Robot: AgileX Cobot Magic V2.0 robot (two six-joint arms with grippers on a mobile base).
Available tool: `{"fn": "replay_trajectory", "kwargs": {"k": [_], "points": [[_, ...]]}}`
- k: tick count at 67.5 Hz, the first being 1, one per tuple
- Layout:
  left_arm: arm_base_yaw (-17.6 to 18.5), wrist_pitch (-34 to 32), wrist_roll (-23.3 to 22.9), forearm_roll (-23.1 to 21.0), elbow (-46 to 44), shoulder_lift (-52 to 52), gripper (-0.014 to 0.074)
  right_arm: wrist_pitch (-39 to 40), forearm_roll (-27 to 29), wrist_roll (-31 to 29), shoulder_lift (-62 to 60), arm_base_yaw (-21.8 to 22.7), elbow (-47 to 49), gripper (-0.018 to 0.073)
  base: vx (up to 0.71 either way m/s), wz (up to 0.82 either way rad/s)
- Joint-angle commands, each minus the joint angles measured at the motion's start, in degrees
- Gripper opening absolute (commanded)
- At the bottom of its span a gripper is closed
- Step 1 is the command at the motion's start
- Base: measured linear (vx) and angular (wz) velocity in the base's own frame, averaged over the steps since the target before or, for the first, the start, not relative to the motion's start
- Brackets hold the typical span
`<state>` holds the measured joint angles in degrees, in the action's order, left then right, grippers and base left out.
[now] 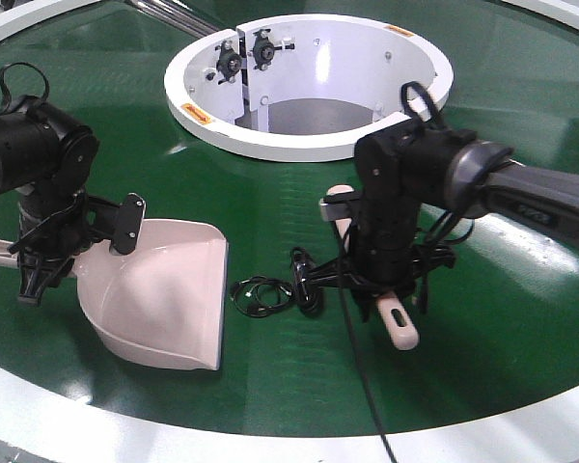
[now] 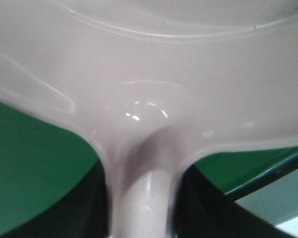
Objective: Clean and inspect green conveyor with broom and dustpan
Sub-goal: 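Sweep the black cable with the brush toward the held dustpan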
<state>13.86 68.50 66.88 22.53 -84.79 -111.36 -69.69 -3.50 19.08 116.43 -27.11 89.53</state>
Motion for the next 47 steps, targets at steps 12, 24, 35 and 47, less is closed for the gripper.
{"fn": "replay_trajectory", "kwargs": {"k": [12,24,35,47], "points": [[0.2,1.9,0.2,1.6,-1.7,2.7,-0.0006,-4.3,2.1,1.5,0.4,-0.5,2.2,-0.0004,0.0,0.0],[0.2,1.9,0.2,1.6,-1.7,2.7,-0.0006,-4.3,4.5,1.5,0.5,-0.6,2.2,-0.0003,0.0,0.0],[0.2,1.9,0.2,1.6,-1.7,2.7,-0.0006,-4.3,4.7,0.9,0.7,-2.3,2.2,-0.0003,0.0,0.0],[0.2,1.9,0.2,1.6,-1.7,2.7,-0.0006,-4.3,6.9,0.1,1.6,-3.4,2.5,-0.0003,0.0,0.0]]}}
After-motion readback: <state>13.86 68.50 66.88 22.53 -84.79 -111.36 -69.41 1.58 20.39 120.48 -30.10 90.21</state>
